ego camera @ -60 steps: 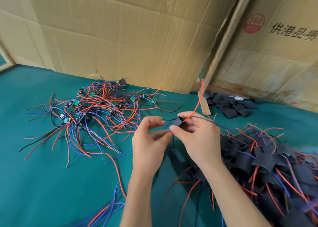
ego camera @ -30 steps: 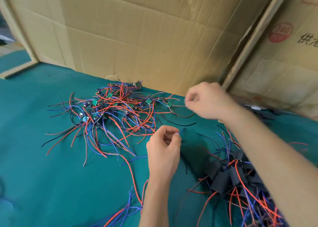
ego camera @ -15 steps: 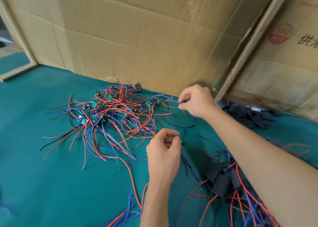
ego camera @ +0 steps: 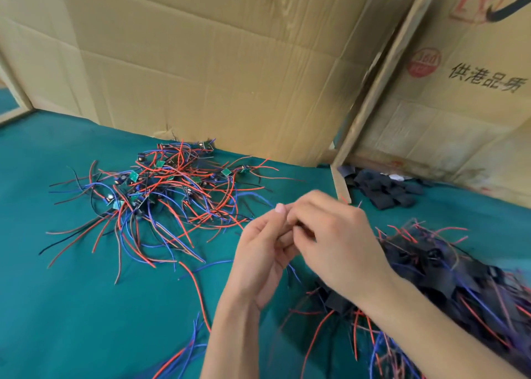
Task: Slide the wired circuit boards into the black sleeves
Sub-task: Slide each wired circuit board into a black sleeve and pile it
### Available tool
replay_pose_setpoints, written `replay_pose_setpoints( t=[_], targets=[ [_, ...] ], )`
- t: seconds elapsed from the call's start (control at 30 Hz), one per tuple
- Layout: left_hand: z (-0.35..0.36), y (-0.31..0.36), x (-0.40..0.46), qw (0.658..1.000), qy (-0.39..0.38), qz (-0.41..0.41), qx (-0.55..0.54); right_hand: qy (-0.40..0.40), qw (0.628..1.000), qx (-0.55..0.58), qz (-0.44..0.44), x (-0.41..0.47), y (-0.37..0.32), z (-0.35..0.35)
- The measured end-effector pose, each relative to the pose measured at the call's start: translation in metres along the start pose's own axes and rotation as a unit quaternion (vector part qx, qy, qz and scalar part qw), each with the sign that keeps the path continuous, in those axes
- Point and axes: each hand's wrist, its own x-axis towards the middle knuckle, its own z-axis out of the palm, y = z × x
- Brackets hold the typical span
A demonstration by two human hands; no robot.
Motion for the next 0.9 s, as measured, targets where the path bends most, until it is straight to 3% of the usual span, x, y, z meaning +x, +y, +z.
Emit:
replay_pose_setpoints(
  t=[0.13, 0.27, 0.33, 0.43, 0.53, 0.63, 0.9],
  targets=[
    [-0.006, -0.004, 0.001, 0.999, 0.032, 0.007, 0.004, -0.099, 0.995, -0.013, -0.011, -0.007, -0.005, -0.004],
    [-0.012, -0.005, 0.005, 0.996, 0.091, 0.003, 0.007, -0.253, 0.965, 0.064, 0.035, 0.016, 0.004, -0.021],
    [-0.013, -0.005, 0.006, 0.994, 0.106, 0.003, 0.015, -0.224, 0.969, 0.072, 0.078, 0.040, 0.030, -0.027],
    [-0.011, -0.008, 0.006, 0.991, 0.124, -0.028, 0.036, -0.196, 0.960, -0.039, 0.196, 0.072, 0.103, -0.026],
    [-0.008, -0.009, 0.005, 0.990, 0.119, -0.064, 0.049, -0.267, 0.886, -0.167, 0.341, 0.069, 0.180, -0.016],
    [-0.007, -0.009, 0.005, 0.990, 0.096, -0.080, 0.069, -0.328, 0.823, -0.187, 0.423, 0.038, 0.216, -0.004],
    [-0.015, -0.014, 0.003, 0.993, 0.066, -0.041, 0.092, -0.256, 0.854, -0.140, 0.431, 0.037, 0.193, -0.020]
  ],
)
